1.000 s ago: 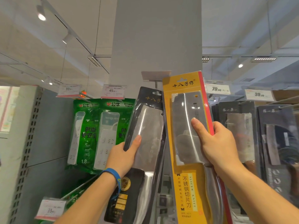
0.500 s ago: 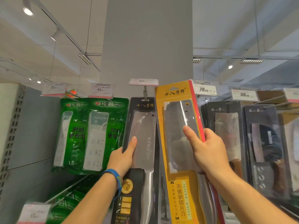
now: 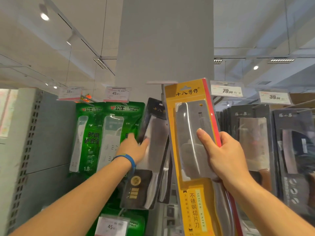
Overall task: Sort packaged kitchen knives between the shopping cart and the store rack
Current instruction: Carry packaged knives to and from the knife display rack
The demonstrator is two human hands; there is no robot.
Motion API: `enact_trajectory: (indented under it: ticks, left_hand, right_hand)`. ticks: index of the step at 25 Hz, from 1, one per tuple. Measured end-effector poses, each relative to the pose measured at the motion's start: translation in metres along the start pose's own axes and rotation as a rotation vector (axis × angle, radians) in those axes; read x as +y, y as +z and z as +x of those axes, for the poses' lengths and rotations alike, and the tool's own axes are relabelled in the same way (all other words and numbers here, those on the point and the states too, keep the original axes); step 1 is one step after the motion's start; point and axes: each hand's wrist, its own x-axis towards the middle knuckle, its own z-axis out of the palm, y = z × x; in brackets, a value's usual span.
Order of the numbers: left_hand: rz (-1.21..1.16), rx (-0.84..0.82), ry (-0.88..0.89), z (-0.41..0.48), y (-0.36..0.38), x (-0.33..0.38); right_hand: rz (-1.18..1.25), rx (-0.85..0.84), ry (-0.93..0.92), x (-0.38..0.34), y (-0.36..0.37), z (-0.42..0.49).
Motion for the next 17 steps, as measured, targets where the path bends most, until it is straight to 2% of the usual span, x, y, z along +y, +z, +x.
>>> enact_trajectory:
  ticks: [3,5,8,10,17]
  left_hand:
    - [-0.065,0.394,0.368,0.004,-0.045,0.033]
    - [0.078,0.544,0.594,0.014,-0.084,0.063]
    - [0.562,0.511,0.787,0.029,-0.124,0.097]
    - [0.755,0.47,0.882,0.036,-0.135,0.108]
    - [0.49,0.37,0.824,0.044,-0.139,0.115]
  right_hand:
    - [0.014,0.006,0.002,0.006,0.003,-0.002]
    - [0.028,-0.008,0.021,0.01,0.008,-0.004]
    - [0.036,-0.021,0.038,0.012,0.019,-0.005]
    - [0.038,-0.027,0.033,0.01,0.028,-0.009]
    - [0.09,-0.098,0.065,0.0,0.065,-0.015]
